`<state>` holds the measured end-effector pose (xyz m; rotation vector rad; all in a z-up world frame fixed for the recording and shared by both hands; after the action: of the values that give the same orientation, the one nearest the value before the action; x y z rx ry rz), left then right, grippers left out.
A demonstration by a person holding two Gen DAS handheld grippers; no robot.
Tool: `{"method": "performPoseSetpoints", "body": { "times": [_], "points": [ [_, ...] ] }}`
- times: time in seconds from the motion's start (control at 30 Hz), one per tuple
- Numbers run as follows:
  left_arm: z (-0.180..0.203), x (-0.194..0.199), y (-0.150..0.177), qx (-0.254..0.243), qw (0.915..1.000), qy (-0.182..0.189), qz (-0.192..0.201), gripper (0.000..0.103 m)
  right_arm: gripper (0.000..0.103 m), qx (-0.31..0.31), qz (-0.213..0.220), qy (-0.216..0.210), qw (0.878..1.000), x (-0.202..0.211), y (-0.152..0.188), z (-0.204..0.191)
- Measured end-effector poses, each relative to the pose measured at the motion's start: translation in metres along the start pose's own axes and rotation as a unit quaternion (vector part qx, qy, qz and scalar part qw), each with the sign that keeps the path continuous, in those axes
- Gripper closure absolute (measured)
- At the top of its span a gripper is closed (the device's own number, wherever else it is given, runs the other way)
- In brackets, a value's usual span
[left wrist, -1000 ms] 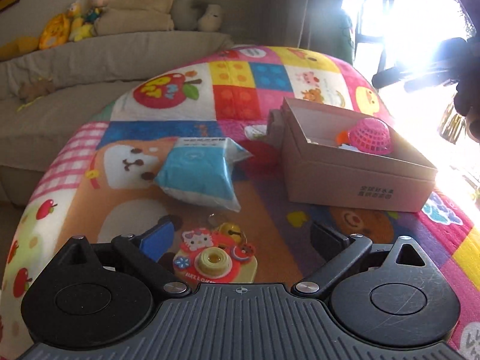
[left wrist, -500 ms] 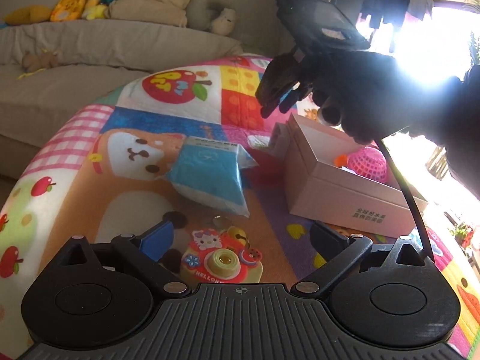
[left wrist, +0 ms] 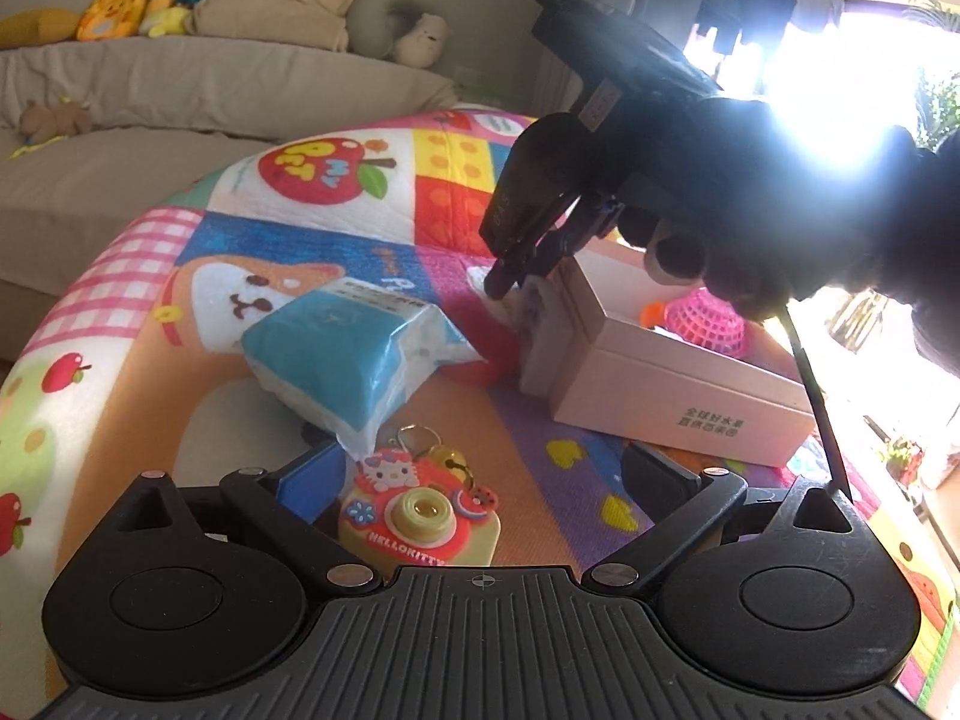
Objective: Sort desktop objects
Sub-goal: 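Carry the pink strainer over the box and release it with the right tool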
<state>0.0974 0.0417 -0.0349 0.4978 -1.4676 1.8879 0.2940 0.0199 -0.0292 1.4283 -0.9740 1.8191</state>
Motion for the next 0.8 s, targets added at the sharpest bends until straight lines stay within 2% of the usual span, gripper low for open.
{"method": "performPoseSetpoints", "body": {
  "times": [0.13, 0.23, 0.37, 0.5, 0.57, 0.63, 0.67, 0.7, 0.77, 0.8],
  "points": [
    [0.007, 0.001, 0.004, -0.020, 0.9998, 0.003, -0.005, 0.001, 0.082, 0.041, -0.004, -0.055, 0.998, 0.015, 0.046, -0.039],
    [0.023, 0.005, 0.016, -0.064, 0.9976, 0.014, -0.020, 0.000, 0.081, 0.065, 0.003, -0.078, 0.995, 0.025, 0.078, -0.060],
    [0.039, 0.011, 0.031, -0.107, 0.9936, 0.013, -0.031, 0.000, 0.081, 0.081, 0.015, -0.079, 0.993, 0.031, 0.120, -0.067],
    [0.040, 0.017, 0.042, -0.111, 0.9928, 0.008, -0.044, 0.000, 0.079, 0.079, 0.048, -0.056, 0.994, 0.032, 0.165, -0.048],
    [0.036, 0.017, 0.044, -0.105, 0.9929, 0.003, -0.055, 0.000, 0.069, 0.068, 0.072, -0.029, 0.995, 0.035, 0.182, -0.032],
    [0.034, 0.017, 0.046, -0.100, 0.9929, -0.002, -0.064, 0.000, 0.066, 0.049, 0.095, 0.009, 0.994, 0.037, 0.199, -0.012],
    [0.033, 0.018, 0.047, -0.100, 0.9927, -0.004, -0.067, 0.000, 0.061, 0.038, 0.103, 0.023, 0.994, 0.037, 0.207, -0.003],
    [0.034, 0.018, 0.048, -0.102, 0.9923, -0.005, -0.071, 0.000, 0.057, 0.024, 0.109, 0.028, 0.993, 0.038, 0.214, 0.006],
    [0.038, 0.020, 0.050, -0.105, 0.9912, 0.004, -0.080, 0.000, 0.034, -0.022, 0.120, 0.007, 0.992, 0.041, 0.231, 0.026],
    [0.043, 0.020, 0.052, -0.106, 0.9904, 0.015, -0.087, 0.000, 0.030, -0.050, 0.127, -0.007, 0.991, 0.041, 0.240, 0.036]
  ]
}}
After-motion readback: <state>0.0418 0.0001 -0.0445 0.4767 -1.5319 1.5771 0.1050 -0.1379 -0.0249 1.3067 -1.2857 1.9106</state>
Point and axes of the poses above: each gripper's, at about its wrist camera, not at the fingertips, and x roughly against the way its jaws point, z to its right, y to its underside, the point moved 9 cm from there along -x, roughly the way its jaws point, and after that the axes turned 13 degrees about -z, right-handed, at the moved point
